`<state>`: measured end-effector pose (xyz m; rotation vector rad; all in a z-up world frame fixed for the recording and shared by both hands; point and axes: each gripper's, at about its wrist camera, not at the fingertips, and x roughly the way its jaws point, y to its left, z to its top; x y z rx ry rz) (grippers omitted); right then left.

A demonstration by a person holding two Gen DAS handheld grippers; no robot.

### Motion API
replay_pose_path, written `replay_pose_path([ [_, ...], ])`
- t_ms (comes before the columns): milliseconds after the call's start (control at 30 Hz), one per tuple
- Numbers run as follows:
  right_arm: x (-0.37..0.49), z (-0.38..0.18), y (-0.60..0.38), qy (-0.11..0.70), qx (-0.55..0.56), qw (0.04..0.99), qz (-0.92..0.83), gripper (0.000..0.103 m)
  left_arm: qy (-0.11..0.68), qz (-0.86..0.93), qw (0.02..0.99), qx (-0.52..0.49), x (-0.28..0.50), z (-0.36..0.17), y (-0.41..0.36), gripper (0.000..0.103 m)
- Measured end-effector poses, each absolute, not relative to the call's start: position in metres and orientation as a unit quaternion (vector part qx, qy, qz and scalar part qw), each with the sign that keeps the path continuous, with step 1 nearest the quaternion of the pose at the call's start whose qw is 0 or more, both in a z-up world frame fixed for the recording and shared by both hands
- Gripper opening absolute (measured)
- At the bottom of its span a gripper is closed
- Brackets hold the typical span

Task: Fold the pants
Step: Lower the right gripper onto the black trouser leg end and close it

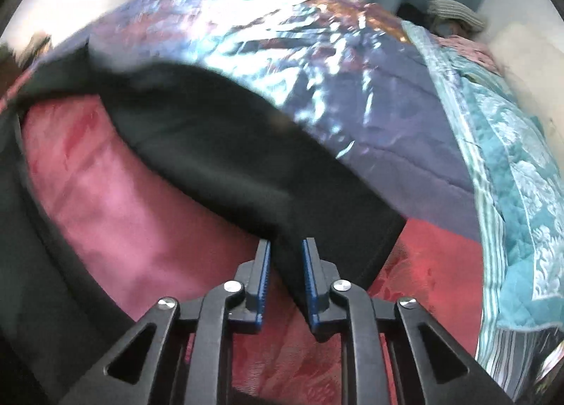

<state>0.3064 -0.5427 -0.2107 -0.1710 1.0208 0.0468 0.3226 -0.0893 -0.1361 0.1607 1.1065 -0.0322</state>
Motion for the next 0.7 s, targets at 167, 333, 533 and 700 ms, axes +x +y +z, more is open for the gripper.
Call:
replay_pose_path([
  [167, 0.318, -0.162, -0.547, 0.476, -0.032, 0.878, 0.031, 0.016, 0.534, -0.01, 0.843, 0.068, 0.344, -0.142, -0.09, 0.103],
  [333, 0.357, -0.108, -0.562, 0.473, -0.005, 0.88, 0.045, 0.006, 0.528, -0.01, 0.847, 0.07, 0.358, -0.141, -0.093, 0.102],
  [533, 0.475, -0.063, -0.633, 0.433, 0.028, 0.899, -0.052, 0.003, 0.535, -0.012, 0.844, 0.044, 0.372, -0.142, -0.097, 0.102],
  [700, 0.505, -0.078, -0.673, 0.426, 0.032, 0.896, -0.12, 0.046, 0.528, -0.012, 0.848, 0.046, 0.366, -0.139, -0.093, 0.103],
])
